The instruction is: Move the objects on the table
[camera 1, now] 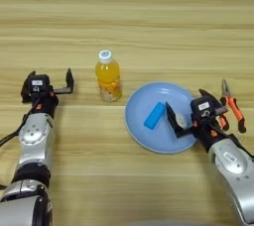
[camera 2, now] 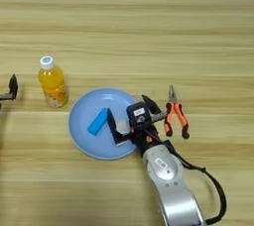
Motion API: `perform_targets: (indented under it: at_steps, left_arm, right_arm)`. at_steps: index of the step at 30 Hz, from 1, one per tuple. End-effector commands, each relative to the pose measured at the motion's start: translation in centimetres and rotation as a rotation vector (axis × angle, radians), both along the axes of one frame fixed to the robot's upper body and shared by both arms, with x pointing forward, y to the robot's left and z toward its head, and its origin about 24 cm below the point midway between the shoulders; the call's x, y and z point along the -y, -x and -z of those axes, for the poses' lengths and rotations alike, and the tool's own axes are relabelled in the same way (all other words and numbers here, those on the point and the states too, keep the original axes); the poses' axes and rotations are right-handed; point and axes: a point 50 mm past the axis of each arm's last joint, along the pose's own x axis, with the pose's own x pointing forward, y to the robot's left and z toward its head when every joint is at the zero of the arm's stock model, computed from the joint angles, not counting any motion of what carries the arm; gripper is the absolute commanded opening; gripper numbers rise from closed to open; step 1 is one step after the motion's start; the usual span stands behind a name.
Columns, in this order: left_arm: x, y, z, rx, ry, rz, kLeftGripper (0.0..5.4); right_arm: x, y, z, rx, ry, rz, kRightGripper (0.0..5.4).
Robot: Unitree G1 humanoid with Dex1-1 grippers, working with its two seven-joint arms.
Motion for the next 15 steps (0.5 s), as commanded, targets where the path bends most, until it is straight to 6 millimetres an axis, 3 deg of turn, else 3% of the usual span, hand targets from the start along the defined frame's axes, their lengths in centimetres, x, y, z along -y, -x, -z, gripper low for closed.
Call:
perform_targets:
  at_steps: [1, 15]
  left_arm:
    - [0.1, -0.2, -0.3, 0.012, -0.004, 0.004, 5.38]
    - [0.0, -0.1, -0.2, 0.009, -0.005, -0.001, 5.38]
  right_arm:
    - [-0.1, 0.2, 0.5, -0.055, -0.007, 0.001, 5.40]
    - [-0.4, 0.5, 1.7, -0.137, -0.013, -0.002, 5.40]
